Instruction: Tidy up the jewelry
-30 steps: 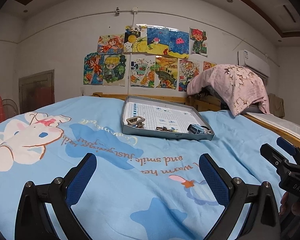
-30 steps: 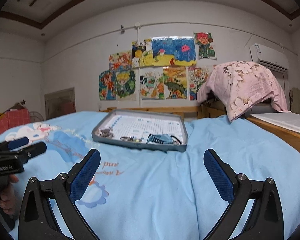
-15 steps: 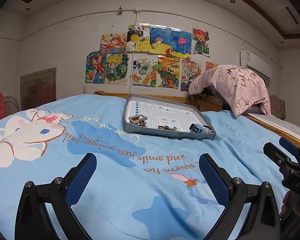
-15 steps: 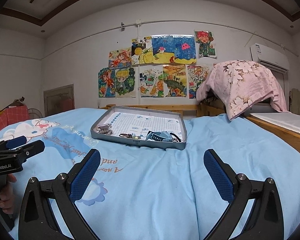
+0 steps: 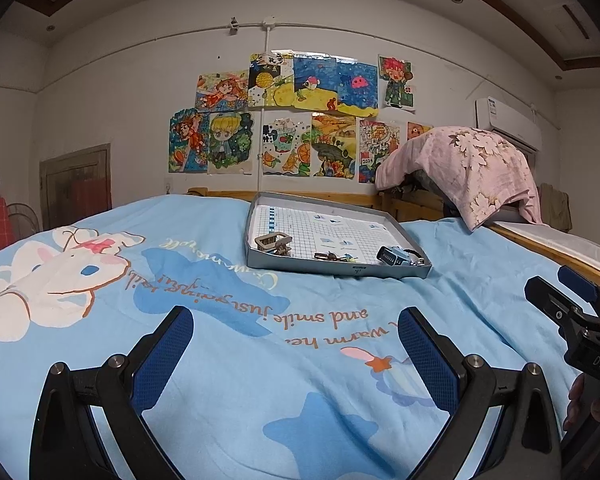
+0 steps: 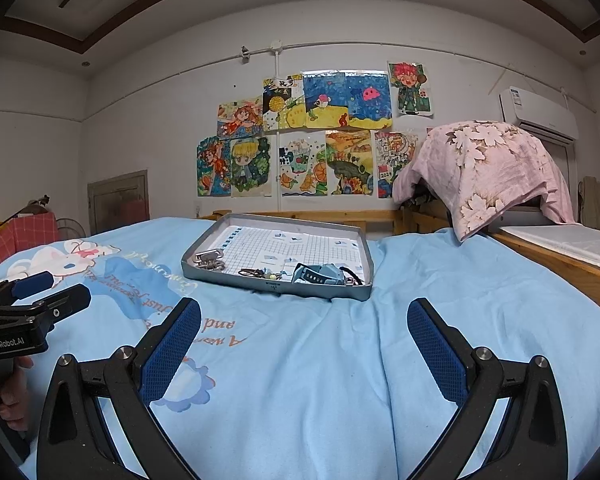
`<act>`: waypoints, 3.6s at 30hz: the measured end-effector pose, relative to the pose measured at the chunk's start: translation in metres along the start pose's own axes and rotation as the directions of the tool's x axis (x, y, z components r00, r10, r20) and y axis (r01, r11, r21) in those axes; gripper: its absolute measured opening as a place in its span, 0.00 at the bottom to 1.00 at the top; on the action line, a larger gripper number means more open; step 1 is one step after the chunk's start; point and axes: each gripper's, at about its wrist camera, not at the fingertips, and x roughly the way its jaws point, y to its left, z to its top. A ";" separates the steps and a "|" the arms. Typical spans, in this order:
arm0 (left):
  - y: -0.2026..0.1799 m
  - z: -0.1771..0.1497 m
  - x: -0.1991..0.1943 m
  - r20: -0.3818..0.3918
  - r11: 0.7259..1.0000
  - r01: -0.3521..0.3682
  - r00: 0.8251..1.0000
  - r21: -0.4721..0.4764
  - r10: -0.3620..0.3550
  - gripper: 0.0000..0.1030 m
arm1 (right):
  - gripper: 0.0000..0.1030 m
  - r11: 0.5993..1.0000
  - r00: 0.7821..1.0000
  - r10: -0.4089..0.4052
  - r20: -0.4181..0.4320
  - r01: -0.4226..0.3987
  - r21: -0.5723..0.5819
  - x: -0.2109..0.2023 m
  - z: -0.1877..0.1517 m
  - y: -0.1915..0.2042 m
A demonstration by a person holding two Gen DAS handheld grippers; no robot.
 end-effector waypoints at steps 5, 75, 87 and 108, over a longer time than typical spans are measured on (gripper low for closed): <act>-0.001 0.000 0.000 -0.001 1.000 -0.002 1.000 0.000 0.002 1.00 | 0.99 1.000 1.000 0.000 -0.002 0.000 0.000 0.000 0.000 0.000; -0.005 0.001 -0.001 0.001 1.000 -0.003 1.000 0.013 0.003 1.00 | 0.99 1.000 1.000 0.002 -0.003 -0.002 -0.002 -0.001 0.001 0.001; -0.004 0.001 -0.001 0.001 1.000 -0.003 1.000 0.014 0.003 1.00 | 0.99 1.000 1.000 0.001 -0.002 -0.001 -0.001 -0.001 0.001 0.001; 0.002 0.000 -0.002 -0.001 0.998 -0.026 1.000 0.052 0.026 1.00 | 0.99 1.000 1.000 0.001 -0.001 -0.001 0.000 -0.001 0.001 0.001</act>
